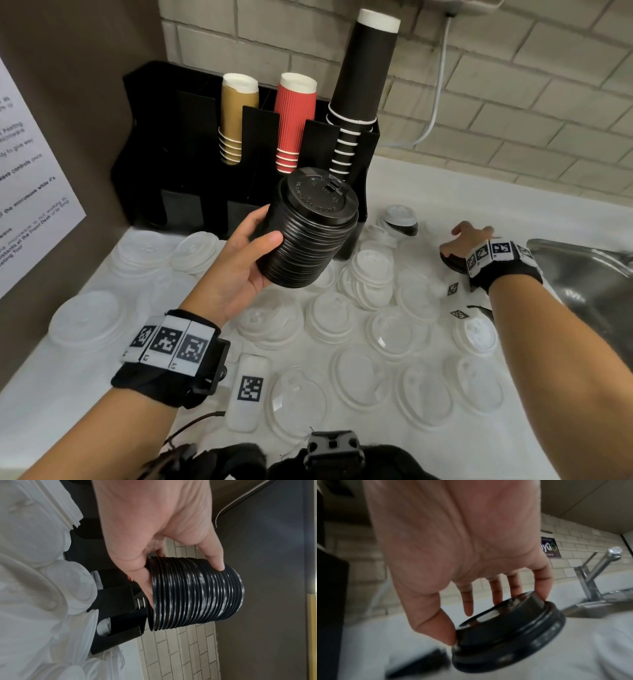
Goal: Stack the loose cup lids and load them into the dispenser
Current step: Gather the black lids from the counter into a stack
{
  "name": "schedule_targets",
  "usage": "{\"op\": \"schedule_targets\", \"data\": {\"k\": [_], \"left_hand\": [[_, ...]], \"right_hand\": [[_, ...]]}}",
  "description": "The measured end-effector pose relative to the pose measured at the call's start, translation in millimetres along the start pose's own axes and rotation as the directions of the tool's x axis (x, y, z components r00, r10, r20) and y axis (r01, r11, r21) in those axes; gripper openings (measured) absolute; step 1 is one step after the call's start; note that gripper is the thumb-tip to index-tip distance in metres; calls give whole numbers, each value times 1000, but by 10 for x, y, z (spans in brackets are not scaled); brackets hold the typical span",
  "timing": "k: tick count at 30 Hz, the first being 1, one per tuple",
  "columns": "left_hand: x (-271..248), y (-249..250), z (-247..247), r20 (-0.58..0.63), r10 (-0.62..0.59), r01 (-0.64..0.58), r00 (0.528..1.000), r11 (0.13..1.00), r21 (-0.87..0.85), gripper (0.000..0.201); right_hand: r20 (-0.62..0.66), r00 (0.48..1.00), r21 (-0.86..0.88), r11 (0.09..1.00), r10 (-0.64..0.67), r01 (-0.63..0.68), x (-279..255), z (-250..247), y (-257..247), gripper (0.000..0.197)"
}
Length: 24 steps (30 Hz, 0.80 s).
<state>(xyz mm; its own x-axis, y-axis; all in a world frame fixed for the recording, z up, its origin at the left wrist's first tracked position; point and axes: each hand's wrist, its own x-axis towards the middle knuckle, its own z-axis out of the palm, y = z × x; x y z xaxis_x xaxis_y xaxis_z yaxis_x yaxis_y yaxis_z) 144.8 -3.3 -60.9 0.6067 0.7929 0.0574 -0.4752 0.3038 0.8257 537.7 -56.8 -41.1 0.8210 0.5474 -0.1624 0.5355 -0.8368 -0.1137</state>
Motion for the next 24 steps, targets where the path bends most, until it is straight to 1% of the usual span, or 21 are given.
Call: {"op": "schedule_targets", "data": {"k": [1, 2, 3, 4, 5, 6, 7, 8, 10, 12, 13, 15, 20, 24], "left_hand": [[-3, -2, 10, 3, 0, 0, 1000, 1000, -2, 75], [-5, -8, 19, 4, -1, 1, 1000, 1000, -3, 78], [1, -15, 28, 2, -5, 5, 1000, 1000, -5, 80], [2, -24, 37, 2, -8, 8, 1000, 1000, -10, 78], [3, -24, 47, 3, -7, 7, 1000, 1000, -14, 75], [5, -31, 50, 5, -7, 7, 1000, 1000, -15, 76], [7, -38, 51, 11, -10, 10, 1000, 1000, -14, 79], [6, -42, 55, 16, -13, 14, 1000, 1000, -10, 79], [0, -56, 48, 19, -8, 8, 1000, 1000, -2, 65], [-3, -74, 46, 17, -7, 7, 1000, 1000, -4, 50], [-8, -79, 48, 14, -6, 5, 1000, 1000, 1, 45], [-22, -86, 52, 9, -8, 8, 1000, 1000, 11, 45], [-66, -100, 69, 26, -19, 18, 999, 999, 41, 53], [-82, -121, 94, 49, -34, 31, 998, 998, 55, 58]], "right_hand": [[-25, 1000, 42, 999, -12, 13, -103, -114, -65, 49], [-48, 997, 114, 992, -55, 60, -224, -227, -128, 48], [-66, 989, 211, 967, -133, 144, -364, -336, -195, 46], [-89, 968, 330, 910, -234, 250, -534, -411, -253, 43], [-124, 934, 467, 812, -334, 352, -729, -459, -318, 39], [-162, 893, 602, 676, -419, 426, -940, -471, -373, 36], [-201, 850, 708, 528, -488, 470, -1157, -465, -429, 35], [-241, 806, 769, 400, -540, 498, -1364, -452, -488, 37], [-333, 720, 804, 217, -609, 554, -1706, -421, -575, 43], [-422, 650, 790, 96, -632, 606, -1928, -382, -632, 46], [-454, 626, 777, 62, -634, 626, -2005, -366, -659, 47], [-485, 594, 749, 46, -641, 661, -2115, -346, -711, 47], [-462, 569, 704, 109, -680, 701, -2184, -379, -799, 41], [-434, 531, 642, 165, -728, 749, -2204, -415, -857, 31]]}}
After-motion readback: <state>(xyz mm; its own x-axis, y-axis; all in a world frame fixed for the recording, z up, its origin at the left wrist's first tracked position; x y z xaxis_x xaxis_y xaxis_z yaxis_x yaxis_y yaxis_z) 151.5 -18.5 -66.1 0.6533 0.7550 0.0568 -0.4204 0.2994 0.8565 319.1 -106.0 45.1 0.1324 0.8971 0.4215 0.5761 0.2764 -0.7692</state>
